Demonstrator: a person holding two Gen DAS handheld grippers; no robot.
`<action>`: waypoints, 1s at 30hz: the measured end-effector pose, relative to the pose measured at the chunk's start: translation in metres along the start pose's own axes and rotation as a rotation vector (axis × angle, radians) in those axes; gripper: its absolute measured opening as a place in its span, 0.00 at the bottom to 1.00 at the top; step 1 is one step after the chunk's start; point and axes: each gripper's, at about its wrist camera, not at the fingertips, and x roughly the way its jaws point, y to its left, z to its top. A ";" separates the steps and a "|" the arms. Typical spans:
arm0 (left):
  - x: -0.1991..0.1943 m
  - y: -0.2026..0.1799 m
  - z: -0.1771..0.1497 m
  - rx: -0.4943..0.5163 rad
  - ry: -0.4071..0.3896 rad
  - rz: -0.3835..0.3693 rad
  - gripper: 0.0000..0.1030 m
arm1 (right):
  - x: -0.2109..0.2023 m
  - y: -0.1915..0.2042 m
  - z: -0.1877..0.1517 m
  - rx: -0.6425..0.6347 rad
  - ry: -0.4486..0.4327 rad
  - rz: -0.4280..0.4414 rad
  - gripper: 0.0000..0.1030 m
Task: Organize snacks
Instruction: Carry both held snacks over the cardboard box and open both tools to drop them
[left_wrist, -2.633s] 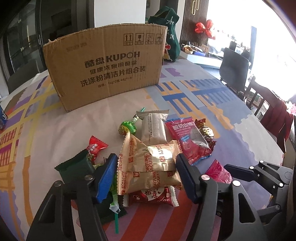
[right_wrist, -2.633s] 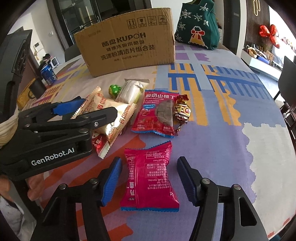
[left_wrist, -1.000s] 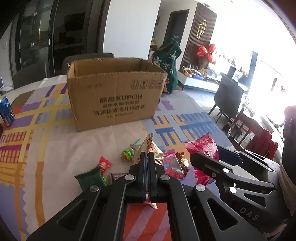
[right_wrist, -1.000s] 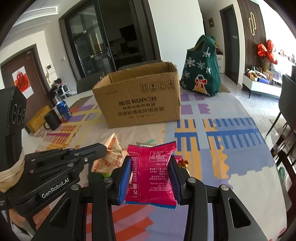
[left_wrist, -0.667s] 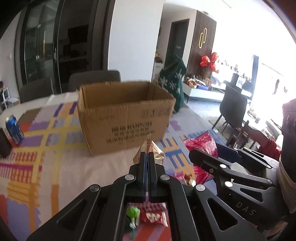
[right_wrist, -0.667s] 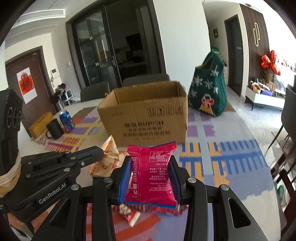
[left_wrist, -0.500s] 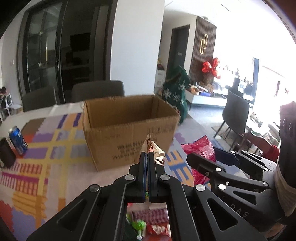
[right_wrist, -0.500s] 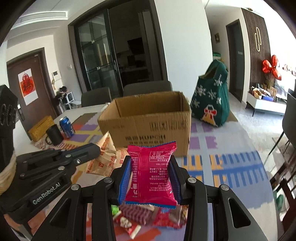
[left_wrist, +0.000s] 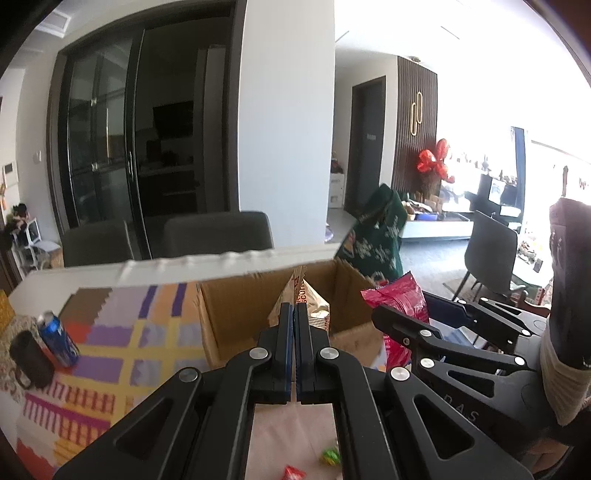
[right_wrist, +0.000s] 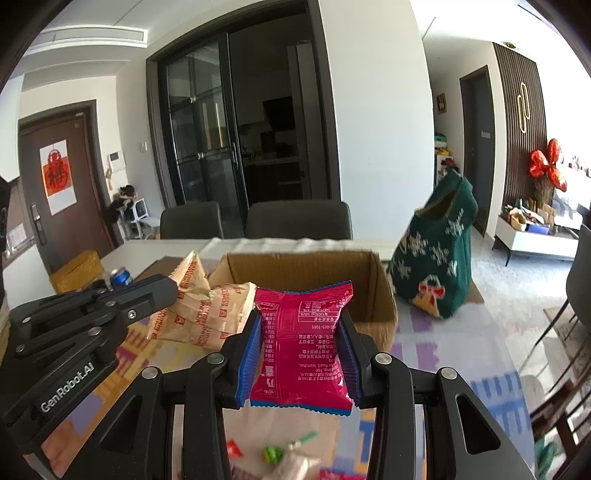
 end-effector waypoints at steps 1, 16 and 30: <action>0.002 0.001 0.003 0.002 -0.003 0.002 0.03 | 0.004 0.000 0.005 -0.001 -0.002 0.000 0.39; 0.069 0.022 0.025 0.008 0.051 0.038 0.03 | 0.068 -0.011 0.043 0.005 0.031 -0.011 0.39; 0.059 0.034 0.011 -0.034 0.083 0.124 0.64 | 0.081 -0.016 0.034 -0.009 0.069 -0.075 0.66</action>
